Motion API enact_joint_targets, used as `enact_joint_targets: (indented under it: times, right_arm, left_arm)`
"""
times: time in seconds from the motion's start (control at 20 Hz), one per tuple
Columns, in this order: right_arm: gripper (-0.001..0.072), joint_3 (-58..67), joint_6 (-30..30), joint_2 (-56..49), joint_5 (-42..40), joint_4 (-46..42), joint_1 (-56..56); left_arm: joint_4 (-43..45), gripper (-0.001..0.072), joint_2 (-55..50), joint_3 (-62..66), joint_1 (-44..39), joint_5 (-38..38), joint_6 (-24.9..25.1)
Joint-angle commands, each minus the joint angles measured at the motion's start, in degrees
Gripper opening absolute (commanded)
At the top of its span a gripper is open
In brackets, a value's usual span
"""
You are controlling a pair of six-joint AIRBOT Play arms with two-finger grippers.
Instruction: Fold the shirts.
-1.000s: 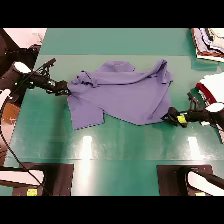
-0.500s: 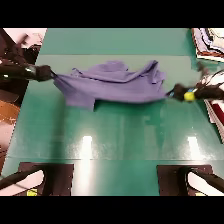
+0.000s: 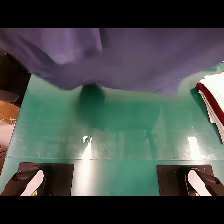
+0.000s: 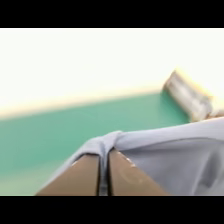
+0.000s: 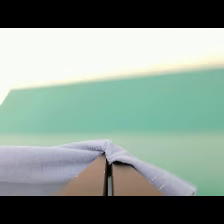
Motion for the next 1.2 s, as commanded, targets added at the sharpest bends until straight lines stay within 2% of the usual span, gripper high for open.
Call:
enact_joint_targets:
  times: [0.0,0.15,0.25,0.45,0.65,0.85,0.95,1.05,1.15]
  right_arm:
    - [0.0012,9.3,-0.6,3.1,2.7,-0.1,-4.5]
    - [0.0012,16.7,-0.5,2.4,8.7,0.0,-8.0]
    - [0.0012,21.6,1.1,0.1,13.3,0.1,-8.7]
    - [0.0012,27.9,6.0,-9.7,23.0,0.2,-8.7]
    - [0.0012,17.6,7.6,-19.6,27.6,-0.1,-5.0]
    - [0.0012,5.4,7.6,-31.6,27.6,-0.1,2.5]
    - [0.0012,2.1,7.6,-38.2,25.1,-0.1,5.2]
    - [0.0012,1.3,7.5,-44.0,19.7,-1.0,7.0]
    - [0.0012,3.6,7.3,-49.1,14.0,-3.1,7.8]
  left_arm:
    - [-3.3,0.0030,1.4,14.3,0.0,-1.4,-2.3]
    - [-7.9,0.0030,1.4,21.6,0.0,-4.7,-3.5]
    - [-8.9,0.0030,1.4,21.2,0.0,-6.3,-3.5]
    - [-3.7,0.0029,-1.2,9.5,0.0,-9.0,-5.1]
    - [-3.5,0.0030,-11.5,-3.8,0.0,-14.5,-5.0]
    - [-3.0,0.0030,-26.8,-10.4,-0.3,-17.1,-4.5]
    - [0.0,0.0030,-34.9,-10.5,-2.5,-16.3,-4.5]
    - [3.8,0.0030,-41.6,-10.5,-6.0,-10.4,-3.2]
    - [5.4,0.0029,-46.4,-10.4,-8.6,-1.4,-1.6]
